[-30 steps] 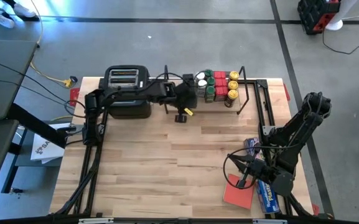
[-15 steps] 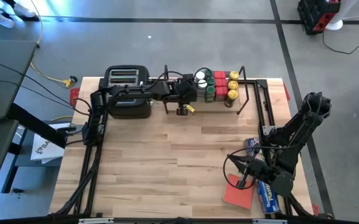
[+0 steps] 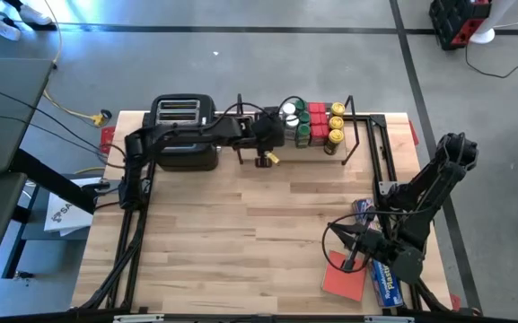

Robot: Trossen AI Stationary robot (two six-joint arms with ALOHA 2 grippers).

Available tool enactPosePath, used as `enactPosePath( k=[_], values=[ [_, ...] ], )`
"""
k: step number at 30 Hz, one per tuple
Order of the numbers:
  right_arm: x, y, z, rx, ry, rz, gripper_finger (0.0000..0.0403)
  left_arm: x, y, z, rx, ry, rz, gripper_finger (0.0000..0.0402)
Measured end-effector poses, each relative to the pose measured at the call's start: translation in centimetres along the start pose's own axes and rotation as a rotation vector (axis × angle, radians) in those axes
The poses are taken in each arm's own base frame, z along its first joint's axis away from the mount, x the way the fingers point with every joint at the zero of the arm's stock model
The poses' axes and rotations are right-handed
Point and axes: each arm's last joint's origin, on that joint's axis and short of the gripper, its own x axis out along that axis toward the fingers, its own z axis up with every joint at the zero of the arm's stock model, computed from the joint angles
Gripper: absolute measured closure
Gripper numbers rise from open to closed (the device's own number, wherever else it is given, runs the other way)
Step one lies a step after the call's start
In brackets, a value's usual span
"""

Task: Shelf spices
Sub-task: Return to Home Position

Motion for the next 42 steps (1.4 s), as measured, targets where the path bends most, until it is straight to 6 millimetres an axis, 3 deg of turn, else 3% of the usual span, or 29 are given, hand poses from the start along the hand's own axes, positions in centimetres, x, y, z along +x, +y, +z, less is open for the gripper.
enactPosePath(
  k=[3, 6, 11, 14, 17, 20, 25, 31, 36, 42],
  values=[
    [0.6, -0.7, 0.8, -0.052, 0.007, 0.017, 0.0403, -3.0, -0.4, 0.6, -0.019, -0.048, -0.056, 0.0401],
    [2.2, -2.8, 2.7, -0.054, 0.026, 0.132, 0.0403, -6.7, -0.6, 0.8, -0.049, -0.108, -0.149, 0.0401],
    [5.3, -8.9, 4.1, -0.022, 0.147, 0.328, 0.0403, -14.5, 0.4, -0.1, -0.112, -0.240, -0.260, 0.0401],
    [5.9, -13.2, 4.3, 0.008, 0.227, 0.339, 0.0403, -18.8, 0.6, -2.4, -0.153, -0.325, -0.249, 0.0401],
    [5.4, -17.0, 4.6, 0.043, 0.245, 0.357, 0.0403, -22.3, 0.5, -6.3, -0.241, -0.420, -0.225, 0.0401],
    [4.4, -19.5, 4.4, 0.079, 0.197, 0.405, 0.0403, -24.6, -0.4, -10.8, -0.341, -0.522, -0.201, 0.0401],
    [2.9, -21.6, 2.1, 0.182, 0.136, 0.429, 0.0403, -25.8, -3.0, -18.1, -0.510, -0.683, -0.197, 0.0401],
    [3.5, -21.0, -2.9, 0.232, 0.119, 0.555, 0.0403, -24.8, -5.9, -24.3, -0.657, -0.823, -0.191, 0.0401],
    [4.5, -20.3, -6.7, 0.305, 0.087, 0.586, 0.0403, -23.6, -7.6, -27.2, -0.732, -0.911, -0.188, 0.0401],
    [4.8, -19.5, -9.5, 0.323, -0.032, 0.775, 0.0403, -20.8, -9.6, -28.6, -0.771, -1.012, -0.237, 0.0401]
  ],
)
